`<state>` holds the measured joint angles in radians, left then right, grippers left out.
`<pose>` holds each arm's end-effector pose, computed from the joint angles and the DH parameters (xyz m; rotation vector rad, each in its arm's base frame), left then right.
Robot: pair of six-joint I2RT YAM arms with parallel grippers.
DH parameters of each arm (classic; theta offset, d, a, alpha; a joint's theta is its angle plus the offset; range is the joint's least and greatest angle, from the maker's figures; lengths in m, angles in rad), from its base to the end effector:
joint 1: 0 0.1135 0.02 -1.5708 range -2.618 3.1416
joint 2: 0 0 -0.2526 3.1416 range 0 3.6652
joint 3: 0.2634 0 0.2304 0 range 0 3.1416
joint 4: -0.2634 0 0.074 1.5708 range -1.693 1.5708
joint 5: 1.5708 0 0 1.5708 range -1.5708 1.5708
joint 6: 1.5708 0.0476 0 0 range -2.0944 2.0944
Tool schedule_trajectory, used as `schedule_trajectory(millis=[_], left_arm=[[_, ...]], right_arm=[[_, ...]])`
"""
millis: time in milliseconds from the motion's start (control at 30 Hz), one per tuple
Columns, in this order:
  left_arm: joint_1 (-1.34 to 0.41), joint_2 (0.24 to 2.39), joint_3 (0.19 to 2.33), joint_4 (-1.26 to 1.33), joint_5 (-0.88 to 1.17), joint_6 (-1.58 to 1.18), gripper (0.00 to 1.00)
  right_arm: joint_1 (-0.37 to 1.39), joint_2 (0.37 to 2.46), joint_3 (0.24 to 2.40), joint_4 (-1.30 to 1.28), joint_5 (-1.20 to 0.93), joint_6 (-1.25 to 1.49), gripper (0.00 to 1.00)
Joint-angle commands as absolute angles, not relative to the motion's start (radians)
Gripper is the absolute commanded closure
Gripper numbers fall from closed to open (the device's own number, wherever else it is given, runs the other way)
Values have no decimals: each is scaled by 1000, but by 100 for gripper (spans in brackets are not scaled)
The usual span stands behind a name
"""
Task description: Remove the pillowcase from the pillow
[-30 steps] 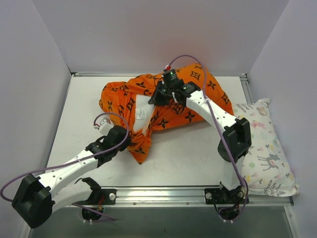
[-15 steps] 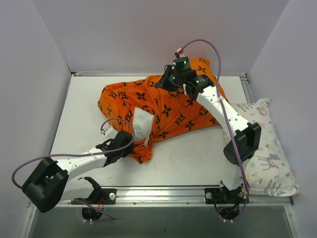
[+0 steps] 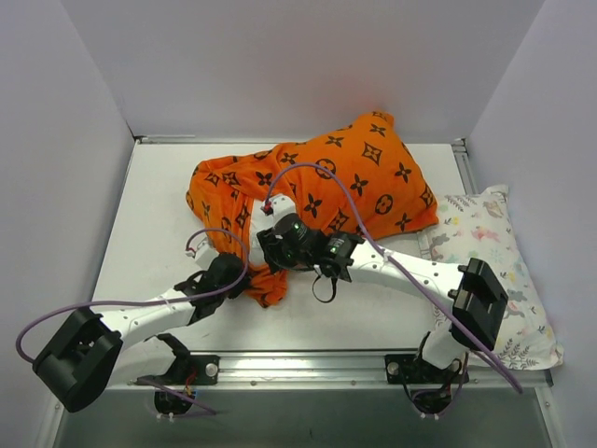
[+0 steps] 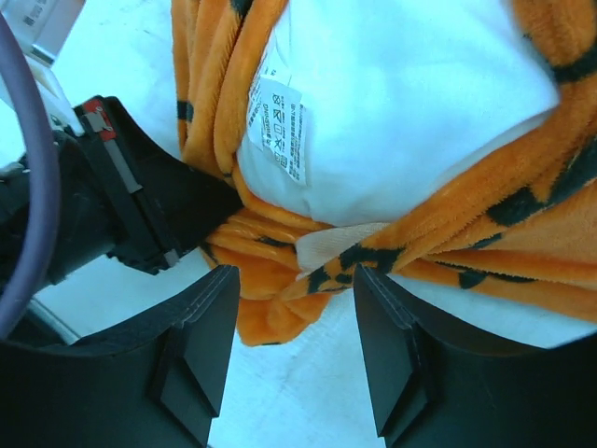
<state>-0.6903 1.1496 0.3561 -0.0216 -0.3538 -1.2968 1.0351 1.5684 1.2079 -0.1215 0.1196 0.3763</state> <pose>0.1623 -0.1126 0.1412 -0.8744 2.2275 -0.5611 0.1867 0.3034 0.2876 -0.6170 2.0441 0.7406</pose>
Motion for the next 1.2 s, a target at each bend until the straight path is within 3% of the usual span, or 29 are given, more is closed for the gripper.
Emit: schedule_trajectory(millis=[0, 333, 400, 433, 567, 900, 1000, 1067, 1100, 1167], left_arm=[[-692, 1140, 322, -118, -319, -1269, 100], [-690, 1065, 319, -153, -330, -1256, 100], [-690, 1055, 319, -161, -330, -1252, 100], [-690, 1054, 322, -164, -330, -1250, 100], [-689, 1051, 325, -173, -330, -1246, 100], [-684, 974, 305, -209, -334, -1267, 100], [-683, 960, 305, -209, -328, -1267, 100], [-683, 953, 308, -212, -327, -1267, 100], [-683, 953, 310, -213, -327, -1269, 100], [-683, 950, 310, -216, -325, -1269, 100]], right_arm=[[1055, 1578, 1206, 53, 262, 238, 46], [1074, 1738, 1252, 141, 342, 48, 36], [1075, 1732, 1205, 187, 331, 22, 30], [1075, 1729, 1191, 208, 327, 8, 20], [1086, 1784, 1207, 201, 317, -80, 7], [1055, 1899, 1200, 233, 299, -43, 6], [1037, 1940, 1224, 226, 272, -8, 13], [1016, 1974, 1270, 184, 267, 0, 41], [1011, 1979, 1281, 172, 262, 36, 63], [1005, 1991, 1316, 138, 276, 52, 88]])
